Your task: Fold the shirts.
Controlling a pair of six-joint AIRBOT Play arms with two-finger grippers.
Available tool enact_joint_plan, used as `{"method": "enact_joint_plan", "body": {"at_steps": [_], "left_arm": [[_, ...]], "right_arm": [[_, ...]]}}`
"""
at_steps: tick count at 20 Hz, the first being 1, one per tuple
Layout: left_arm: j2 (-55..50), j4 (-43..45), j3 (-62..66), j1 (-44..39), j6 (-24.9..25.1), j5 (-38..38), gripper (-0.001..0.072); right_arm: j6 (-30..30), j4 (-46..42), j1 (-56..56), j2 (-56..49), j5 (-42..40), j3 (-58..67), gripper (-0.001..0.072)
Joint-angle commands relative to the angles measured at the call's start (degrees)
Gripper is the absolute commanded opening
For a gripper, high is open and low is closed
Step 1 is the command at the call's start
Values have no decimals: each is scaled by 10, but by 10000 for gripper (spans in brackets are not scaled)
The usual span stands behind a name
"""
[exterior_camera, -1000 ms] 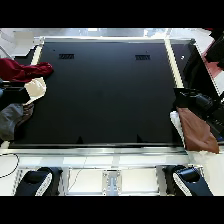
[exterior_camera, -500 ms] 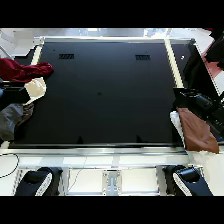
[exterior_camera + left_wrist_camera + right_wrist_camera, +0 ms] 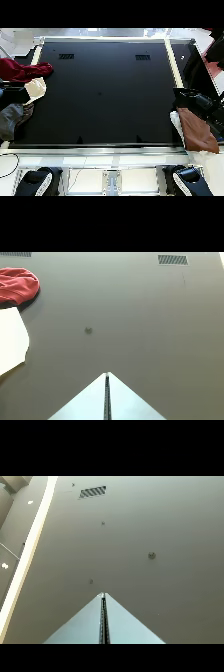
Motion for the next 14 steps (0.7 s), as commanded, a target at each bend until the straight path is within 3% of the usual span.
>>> {"method": "enact_joint_plan", "body": {"at_steps": [1,11,14], "left_arm": [[0,0,0,0,0,0,8],[0,1,0,0,1,3,8],[0,50,0,0,2,37,8]], "right_arm": [[0,0,0,0,0,0,14],[0,0,0,0,0,0,14],[0,0,0,0,0,0,14]]}}
